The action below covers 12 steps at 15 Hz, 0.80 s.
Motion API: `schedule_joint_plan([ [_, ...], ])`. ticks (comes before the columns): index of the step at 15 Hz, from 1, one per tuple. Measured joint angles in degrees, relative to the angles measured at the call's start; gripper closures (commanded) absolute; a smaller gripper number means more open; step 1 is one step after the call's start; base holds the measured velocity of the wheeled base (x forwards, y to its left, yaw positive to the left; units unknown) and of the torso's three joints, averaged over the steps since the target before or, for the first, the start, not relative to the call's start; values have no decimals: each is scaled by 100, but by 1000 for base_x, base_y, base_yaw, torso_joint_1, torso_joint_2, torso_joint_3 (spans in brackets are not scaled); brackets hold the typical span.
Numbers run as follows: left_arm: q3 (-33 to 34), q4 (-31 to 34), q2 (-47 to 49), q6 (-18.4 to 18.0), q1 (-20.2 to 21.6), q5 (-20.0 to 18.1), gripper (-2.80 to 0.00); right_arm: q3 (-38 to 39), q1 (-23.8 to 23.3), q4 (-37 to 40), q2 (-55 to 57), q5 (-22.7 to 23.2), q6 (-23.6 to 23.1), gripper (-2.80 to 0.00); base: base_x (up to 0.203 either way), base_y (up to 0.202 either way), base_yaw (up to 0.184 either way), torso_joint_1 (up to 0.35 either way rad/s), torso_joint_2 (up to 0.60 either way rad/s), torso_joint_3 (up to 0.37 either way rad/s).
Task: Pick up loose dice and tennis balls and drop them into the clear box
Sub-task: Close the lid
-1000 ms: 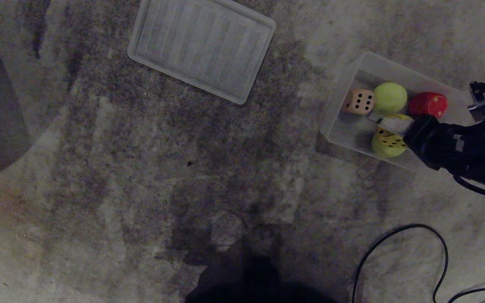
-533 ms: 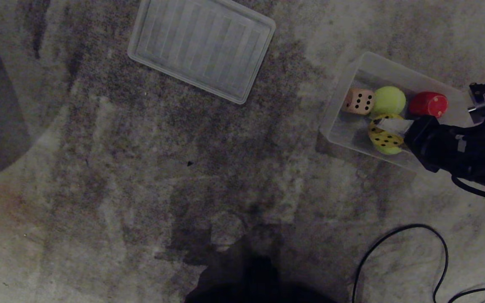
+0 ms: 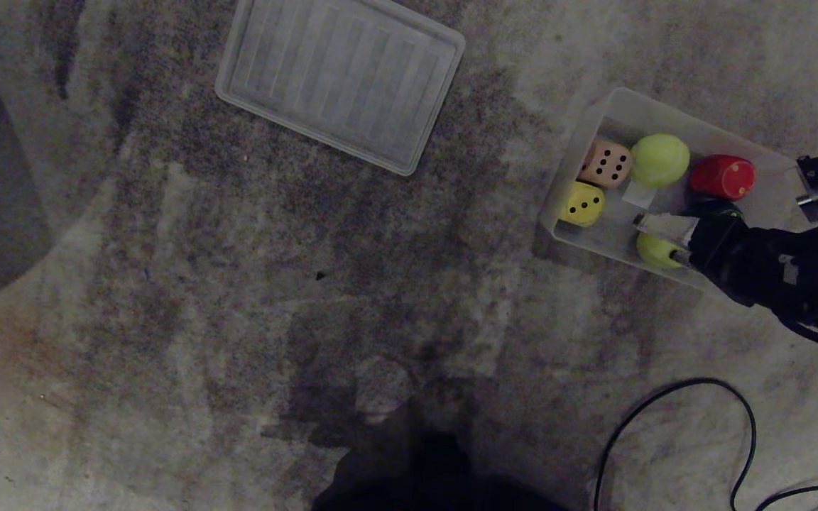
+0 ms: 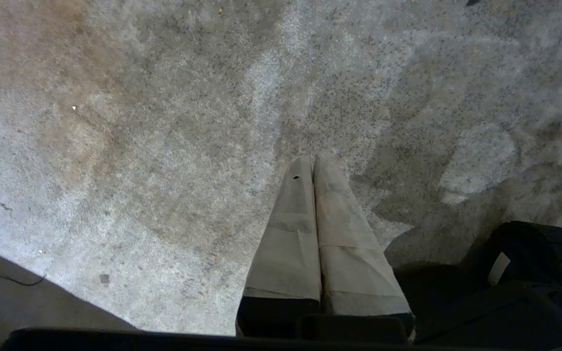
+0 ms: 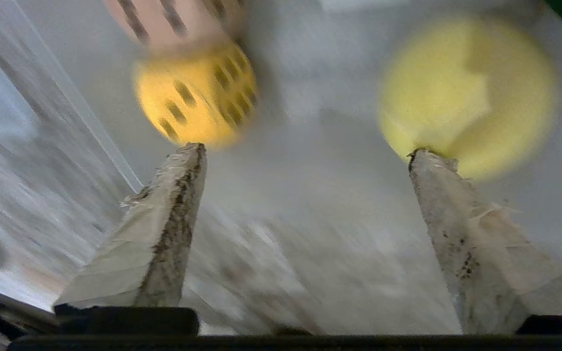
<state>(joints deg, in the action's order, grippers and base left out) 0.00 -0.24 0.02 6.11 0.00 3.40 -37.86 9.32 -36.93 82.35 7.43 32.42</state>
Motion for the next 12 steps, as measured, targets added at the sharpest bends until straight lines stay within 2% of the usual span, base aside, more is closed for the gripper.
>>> schedule_joint_plan([
  [1, 0, 2, 0, 0, 0, -1, 0, 250, -46, -6, -136, -7, -82, -280, 0, 0, 0, 0, 0, 0],
  [2, 0, 0, 0, 0, 0, -1, 0, 516, -83, -12, -314, -10, -123, 0, 0, 0, 0, 0, 0, 0],
  [4, 0, 2, 0, 0, 0, -1, 0, 1027, -136, 7, -687, -10, -247, 0, 0, 0, 0, 0, 0, 0],
  [8, 0, 2, 0, 1, 0, -1, 0, 2035, -175, 561, -1531, -136, -1198, 0, 0, 0, 0, 0, 0, 0],
  [12, 0, -2, 0, 0, 0, -3, 0, 2509, -216, 1864, -2854, -293, -1927, 0, 0, 0, 0, 0, 0, 0],
])
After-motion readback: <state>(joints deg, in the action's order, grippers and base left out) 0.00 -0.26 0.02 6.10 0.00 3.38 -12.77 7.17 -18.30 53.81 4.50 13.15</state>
